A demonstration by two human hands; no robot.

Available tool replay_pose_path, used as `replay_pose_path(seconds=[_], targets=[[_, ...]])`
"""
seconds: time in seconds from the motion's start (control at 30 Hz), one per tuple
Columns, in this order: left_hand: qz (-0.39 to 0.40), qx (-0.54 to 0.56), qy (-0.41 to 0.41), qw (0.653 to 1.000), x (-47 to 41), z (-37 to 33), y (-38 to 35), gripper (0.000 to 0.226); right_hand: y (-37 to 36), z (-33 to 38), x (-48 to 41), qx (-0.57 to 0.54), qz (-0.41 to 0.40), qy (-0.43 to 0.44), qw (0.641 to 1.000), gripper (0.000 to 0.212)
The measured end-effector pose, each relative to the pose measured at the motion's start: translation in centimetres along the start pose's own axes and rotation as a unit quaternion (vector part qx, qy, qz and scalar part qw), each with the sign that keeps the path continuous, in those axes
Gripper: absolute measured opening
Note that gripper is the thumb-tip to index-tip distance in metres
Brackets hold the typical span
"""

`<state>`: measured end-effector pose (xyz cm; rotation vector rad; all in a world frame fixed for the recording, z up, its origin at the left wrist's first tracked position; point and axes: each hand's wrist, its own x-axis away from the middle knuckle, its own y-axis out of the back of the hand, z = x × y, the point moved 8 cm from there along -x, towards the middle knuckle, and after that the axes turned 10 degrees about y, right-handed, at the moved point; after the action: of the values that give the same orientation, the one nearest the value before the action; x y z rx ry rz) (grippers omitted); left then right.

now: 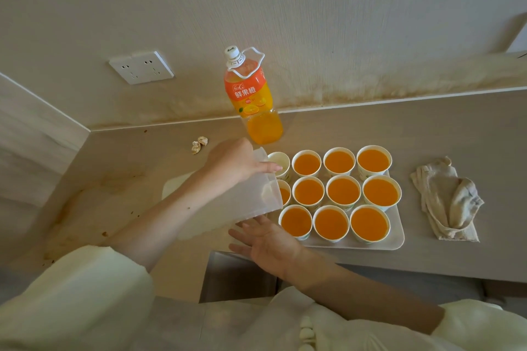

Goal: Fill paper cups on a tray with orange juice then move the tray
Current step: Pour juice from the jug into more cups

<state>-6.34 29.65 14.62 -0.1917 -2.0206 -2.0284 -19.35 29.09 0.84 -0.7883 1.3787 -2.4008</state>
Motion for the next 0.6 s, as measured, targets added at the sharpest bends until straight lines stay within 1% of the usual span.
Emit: replay_pose_path(seconds=[0.13,0.27,0.5,0.6], targets=[[-0.007,-0.042,-0.033,0.999,0.6,-1.8,0.3,0.063,-0.3,0.2,0.1,-0.006,0.008,0.012,1.0,0.042],[-0.016,-0.061,-0.045,0.997,0.7,-2.7,0.3,0.063,-0.2,0.4,-0.2,-0.027,-0.015,0.03,0.999,0.04],[-0.012,-0.008,-0.033,0.999,-0.1,-0.9,0.5,0.063,-0.5,0.5,-0.1,-0.035,-0.022,0.03,0.999,0.044],[0.0,0.025,-0.022,0.999,-0.9,0.8,-0.1,0.068,-0.4,0.4,0.1,-0.023,-0.029,0.024,0.999,0.038]])
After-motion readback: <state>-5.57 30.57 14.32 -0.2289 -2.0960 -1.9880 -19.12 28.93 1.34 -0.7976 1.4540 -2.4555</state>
